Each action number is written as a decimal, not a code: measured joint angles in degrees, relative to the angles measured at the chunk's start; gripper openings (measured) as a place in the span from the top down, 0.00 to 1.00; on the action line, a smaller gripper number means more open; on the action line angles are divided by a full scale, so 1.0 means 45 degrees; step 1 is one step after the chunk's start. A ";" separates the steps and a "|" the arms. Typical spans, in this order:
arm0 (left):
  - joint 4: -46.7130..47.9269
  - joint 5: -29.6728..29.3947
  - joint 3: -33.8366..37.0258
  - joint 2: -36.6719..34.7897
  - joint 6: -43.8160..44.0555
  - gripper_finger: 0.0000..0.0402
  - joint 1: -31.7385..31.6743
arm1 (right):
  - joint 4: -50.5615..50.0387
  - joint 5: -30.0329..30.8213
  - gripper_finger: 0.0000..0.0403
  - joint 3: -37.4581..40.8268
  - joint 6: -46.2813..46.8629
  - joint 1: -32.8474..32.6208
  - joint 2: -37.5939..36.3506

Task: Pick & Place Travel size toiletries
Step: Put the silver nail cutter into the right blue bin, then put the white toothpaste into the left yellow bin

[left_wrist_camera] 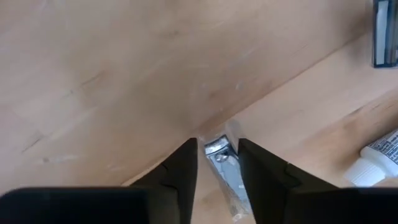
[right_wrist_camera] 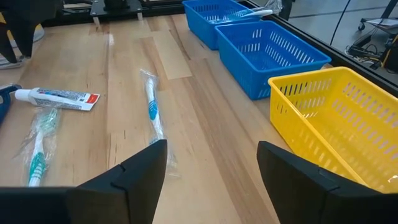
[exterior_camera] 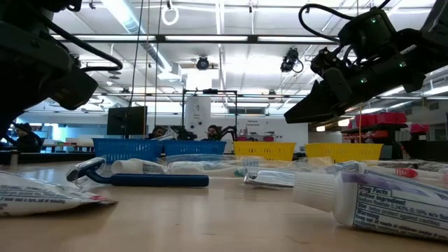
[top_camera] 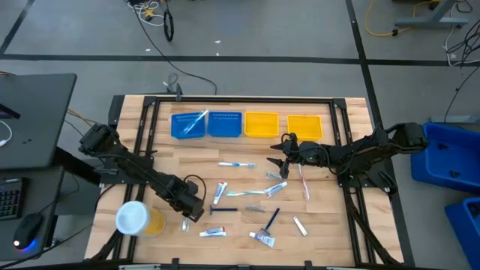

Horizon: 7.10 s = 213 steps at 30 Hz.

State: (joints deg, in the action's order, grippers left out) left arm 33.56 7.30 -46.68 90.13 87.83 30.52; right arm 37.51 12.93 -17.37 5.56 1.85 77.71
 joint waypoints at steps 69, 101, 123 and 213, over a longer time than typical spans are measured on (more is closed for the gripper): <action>-0.1144 -0.4333 -0.1817 0.2316 -0.6796 0.51 -0.3055 | -0.0062 -0.0010 0.38 0.0000 0.0000 0.0005 0.0000; 0.6315 -0.7653 -0.6116 0.2365 -1.1422 0.87 -0.6494 | -0.0139 -0.0024 0.39 0.0000 0.0386 0.0000 0.0000; -0.1227 -0.3519 -0.5054 0.2501 -2.2902 0.86 -1.2538 | -0.0829 -0.0063 0.43 0.0000 0.1898 -0.0010 0.0000; -0.8490 -0.6500 0.4007 -0.5226 -1.5140 0.64 -0.5187 | -0.8207 -0.1496 0.39 -0.3437 0.2214 -0.2790 -0.0005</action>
State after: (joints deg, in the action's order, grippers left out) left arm -4.64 -21.95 -28.64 66.61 19.70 7.18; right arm 0.58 6.20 -32.83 15.53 -10.71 77.69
